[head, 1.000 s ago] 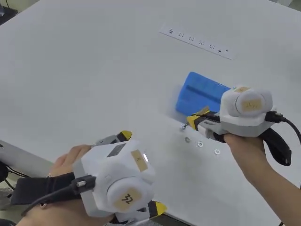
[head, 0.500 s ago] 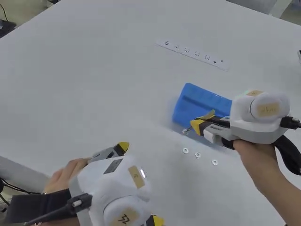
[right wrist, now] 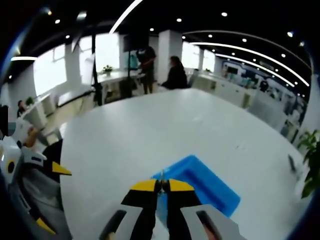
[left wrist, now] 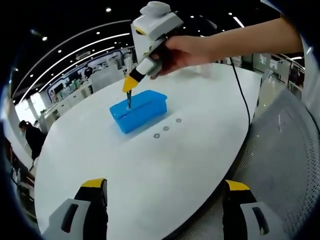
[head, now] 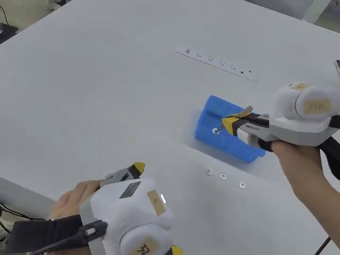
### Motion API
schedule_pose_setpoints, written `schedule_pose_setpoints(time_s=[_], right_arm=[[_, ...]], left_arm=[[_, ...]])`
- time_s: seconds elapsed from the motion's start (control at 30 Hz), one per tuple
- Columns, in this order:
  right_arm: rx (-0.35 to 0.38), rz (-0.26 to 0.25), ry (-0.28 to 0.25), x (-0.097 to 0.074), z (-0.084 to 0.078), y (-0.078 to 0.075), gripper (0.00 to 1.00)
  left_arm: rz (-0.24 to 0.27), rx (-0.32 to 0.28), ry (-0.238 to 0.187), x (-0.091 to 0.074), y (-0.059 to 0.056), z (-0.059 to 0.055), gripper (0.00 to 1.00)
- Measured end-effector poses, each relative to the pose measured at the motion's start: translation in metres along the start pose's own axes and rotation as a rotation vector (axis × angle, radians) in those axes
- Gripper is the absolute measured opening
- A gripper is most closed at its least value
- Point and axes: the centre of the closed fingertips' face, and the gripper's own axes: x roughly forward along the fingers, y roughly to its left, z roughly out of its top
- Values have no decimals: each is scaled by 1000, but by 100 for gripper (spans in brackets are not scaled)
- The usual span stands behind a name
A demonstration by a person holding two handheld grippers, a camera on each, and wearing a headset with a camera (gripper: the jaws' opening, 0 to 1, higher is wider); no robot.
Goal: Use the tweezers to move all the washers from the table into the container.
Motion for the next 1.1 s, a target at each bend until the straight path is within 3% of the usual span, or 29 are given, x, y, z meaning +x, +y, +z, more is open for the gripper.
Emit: schedule_pose_setpoints(time_s=[0.37, 0.67, 0.97, 1.07, 1.1], right_arm=[[31, -44, -8, 19, 5, -25, 3], [86, -37, 58, 55, -20, -45, 3], [103, -29, 118, 73, -41, -45, 3], [110, -24, 128, 77, -46, -44, 3], [109, -29, 94, 77, -40, -46, 3]], left_arm=[[8, 15, 19, 1, 1, -3, 97], [2, 16, 33, 2, 1, -6, 97], [3, 21, 46, 3, 0, -8, 95], [0, 25, 50, 3, -1, -8, 95], [-1, 25, 51, 3, -1, -8, 95]])
